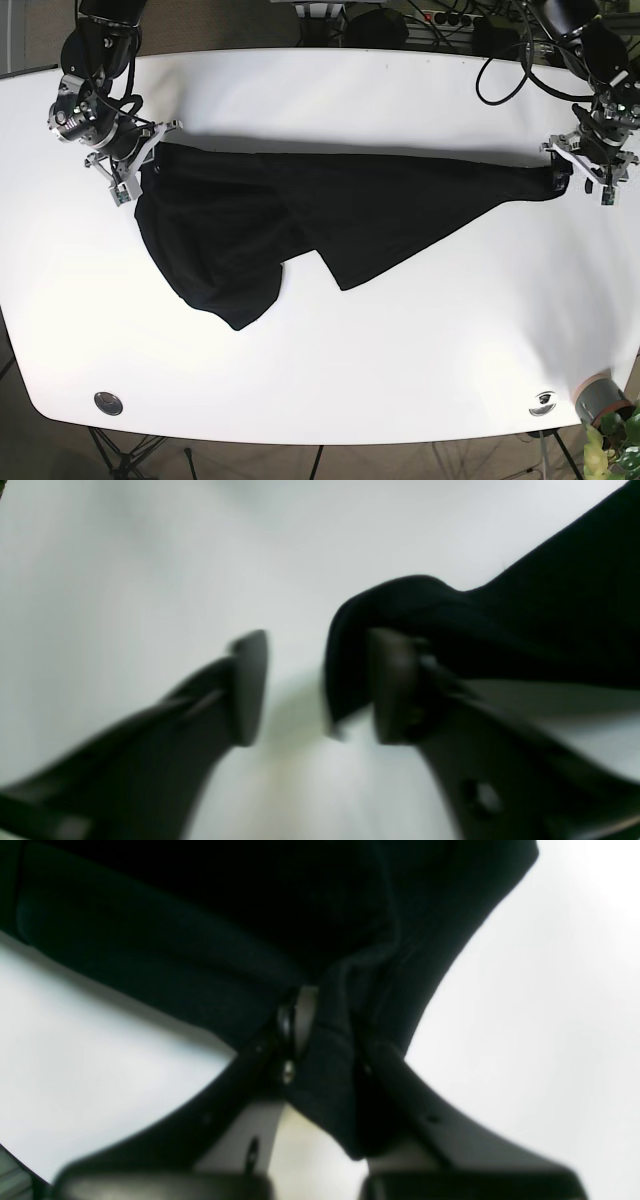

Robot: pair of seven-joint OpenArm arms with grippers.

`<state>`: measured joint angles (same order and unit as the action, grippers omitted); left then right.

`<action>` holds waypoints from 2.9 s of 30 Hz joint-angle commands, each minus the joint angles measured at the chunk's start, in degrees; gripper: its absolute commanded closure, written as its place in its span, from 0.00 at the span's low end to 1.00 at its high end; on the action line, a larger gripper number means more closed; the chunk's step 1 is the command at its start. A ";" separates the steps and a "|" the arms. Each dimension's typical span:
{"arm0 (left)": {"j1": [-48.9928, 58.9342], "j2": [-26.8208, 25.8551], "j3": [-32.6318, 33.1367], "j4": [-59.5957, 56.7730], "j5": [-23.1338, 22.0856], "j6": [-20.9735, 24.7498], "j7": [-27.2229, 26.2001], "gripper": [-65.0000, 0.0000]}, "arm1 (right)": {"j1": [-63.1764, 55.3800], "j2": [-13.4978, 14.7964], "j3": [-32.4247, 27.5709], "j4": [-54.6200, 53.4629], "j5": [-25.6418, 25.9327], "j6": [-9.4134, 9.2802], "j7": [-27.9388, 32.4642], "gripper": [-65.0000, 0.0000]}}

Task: Fold the T-shirt properly
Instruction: 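Release with the left gripper and grasp the shirt's middle fold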

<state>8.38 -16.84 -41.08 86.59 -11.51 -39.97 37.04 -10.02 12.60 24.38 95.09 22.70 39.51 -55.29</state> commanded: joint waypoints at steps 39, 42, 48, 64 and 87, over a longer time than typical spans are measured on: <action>-36.47 9.32 43.59 -33.97 -3.39 -0.03 -4.38 0.37 | 1.10 -1.30 0.19 1.04 0.91 0.36 1.27 0.97; -39.28 9.76 45.17 -40.39 -3.31 -0.03 -6.49 0.37 | 1.10 -1.30 0.19 1.13 1.17 0.27 1.27 0.97; -42.98 11.26 47.19 -48.65 -3.31 -0.03 -7.89 0.37 | 1.19 -1.30 0.28 1.13 1.17 0.27 1.27 0.97; -40.07 12.14 49.74 -48.65 -3.39 -0.03 -0.07 0.37 | 3.21 -1.30 0.28 1.04 1.17 0.36 1.27 0.97; -37.70 11.52 37.70 -38.89 -2.95 -0.03 -2.18 1.00 | 6.20 -1.30 0.10 0.87 0.73 -0.17 1.09 0.97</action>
<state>-27.49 -4.58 -1.85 43.16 -15.49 -40.75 32.93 -5.67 10.48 24.32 94.96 22.48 39.22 -55.55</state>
